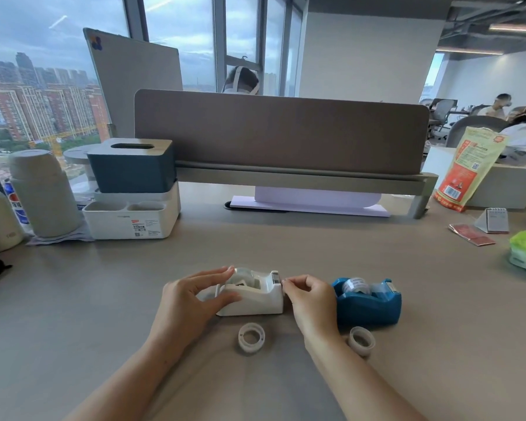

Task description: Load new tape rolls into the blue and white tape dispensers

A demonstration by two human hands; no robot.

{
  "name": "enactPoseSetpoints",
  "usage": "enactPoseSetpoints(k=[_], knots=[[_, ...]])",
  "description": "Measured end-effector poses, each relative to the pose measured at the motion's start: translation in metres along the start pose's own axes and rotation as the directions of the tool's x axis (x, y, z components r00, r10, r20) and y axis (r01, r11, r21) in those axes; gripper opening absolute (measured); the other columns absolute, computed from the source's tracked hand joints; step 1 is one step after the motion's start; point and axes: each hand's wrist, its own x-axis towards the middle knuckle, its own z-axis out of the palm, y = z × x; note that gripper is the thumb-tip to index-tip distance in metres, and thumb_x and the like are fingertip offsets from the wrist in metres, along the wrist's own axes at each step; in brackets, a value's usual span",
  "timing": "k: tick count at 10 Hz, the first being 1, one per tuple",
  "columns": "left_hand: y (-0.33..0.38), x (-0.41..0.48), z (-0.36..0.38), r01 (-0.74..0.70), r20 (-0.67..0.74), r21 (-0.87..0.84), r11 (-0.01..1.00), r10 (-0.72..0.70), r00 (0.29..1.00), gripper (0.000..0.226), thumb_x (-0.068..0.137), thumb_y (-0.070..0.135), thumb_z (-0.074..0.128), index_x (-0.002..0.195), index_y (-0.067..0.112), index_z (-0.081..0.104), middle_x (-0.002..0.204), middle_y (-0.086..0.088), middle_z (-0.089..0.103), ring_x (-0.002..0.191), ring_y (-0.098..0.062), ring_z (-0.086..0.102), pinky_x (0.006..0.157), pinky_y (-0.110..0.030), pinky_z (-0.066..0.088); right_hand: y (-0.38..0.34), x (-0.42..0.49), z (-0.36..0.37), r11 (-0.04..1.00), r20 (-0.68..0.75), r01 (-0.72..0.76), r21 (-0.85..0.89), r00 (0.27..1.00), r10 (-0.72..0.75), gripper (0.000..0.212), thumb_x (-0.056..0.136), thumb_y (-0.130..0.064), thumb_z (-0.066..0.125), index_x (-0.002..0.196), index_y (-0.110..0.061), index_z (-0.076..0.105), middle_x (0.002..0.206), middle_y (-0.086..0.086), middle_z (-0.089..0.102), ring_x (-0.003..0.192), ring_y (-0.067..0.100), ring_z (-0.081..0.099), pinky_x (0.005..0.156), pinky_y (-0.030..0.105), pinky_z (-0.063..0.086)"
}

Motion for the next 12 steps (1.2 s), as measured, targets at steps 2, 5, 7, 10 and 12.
enactPoseSetpoints(k=[2, 5, 7, 10, 12], knots=[[-0.001, 0.001, 0.0, -0.01, 0.0, -0.014, 1.0, 0.01, 1.0, 0.039, 0.06, 0.043, 0.084, 0.098, 0.04, 0.077, 0.104, 0.028, 0.072, 0.102, 0.016, 0.063, 0.096, -0.013, 0.046, -0.001, -0.006, -0.003, 0.991, -0.009, 0.125, -0.043, 0.992, -0.126, 0.011, 0.08, -0.007, 0.072, 0.074, -0.016, 0.07, 0.073, -0.004, 0.071, 0.07, 0.009, 0.064, 0.062, 0.015, 0.048], [-0.003, 0.001, -0.001, -0.028, 0.013, -0.008, 1.0, 0.028, 1.0, 0.039, 0.066, 0.036, 0.085, 0.103, 0.041, 0.075, 0.111, 0.025, 0.071, 0.106, 0.015, 0.061, 0.099, -0.018, 0.046, -0.013, -0.018, -0.01, 0.98, 0.063, 0.186, -0.069, 0.981, -0.181, 0.024, 0.083, -0.006, 0.065, 0.087, -0.024, 0.08, 0.077, -0.014, 0.075, 0.072, -0.012, 0.065, 0.06, 0.002, 0.043], [-0.003, 0.001, 0.0, -0.021, 0.002, -0.024, 0.999, 0.021, 1.0, 0.039, 0.064, 0.043, 0.082, 0.102, 0.039, 0.075, 0.11, 0.025, 0.071, 0.106, 0.015, 0.062, 0.1, -0.023, 0.048, -0.014, -0.02, -0.01, 0.991, 0.071, 0.133, -0.029, 0.989, -0.131, 0.025, 0.082, -0.004, 0.064, 0.087, -0.023, 0.08, 0.075, -0.018, 0.073, 0.069, -0.018, 0.063, 0.06, 0.0, 0.043], [0.0, -0.001, -0.001, -0.008, 0.015, -0.004, 1.0, 0.008, 1.0, 0.039, 0.066, 0.044, 0.083, 0.103, 0.043, 0.074, 0.11, 0.027, 0.071, 0.108, 0.015, 0.061, 0.101, -0.023, 0.046, -0.011, -0.016, -0.021, 0.997, 0.194, -0.065, -0.034, 0.979, 0.07, 0.017, 0.08, -0.01, 0.069, 0.085, -0.021, 0.08, 0.081, -0.004, 0.079, 0.084, 0.013, 0.073, 0.081, 0.03, 0.056], [0.001, -0.003, -0.001, -0.002, -0.036, -0.093, 0.996, -0.002, 0.999, 0.06, 0.059, 0.053, 0.08, 0.117, 0.048, 0.066, 0.112, 0.026, 0.07, 0.104, 0.018, 0.061, 0.097, -0.014, 0.046, -0.04, -0.002, -0.045, 0.995, 0.164, -0.02, 0.101, 0.987, 0.004, 0.019, 0.085, -0.006, 0.066, 0.097, -0.017, 0.075, 0.089, -0.001, 0.073, 0.08, 0.014, 0.063, 0.086, 0.03, 0.053]])
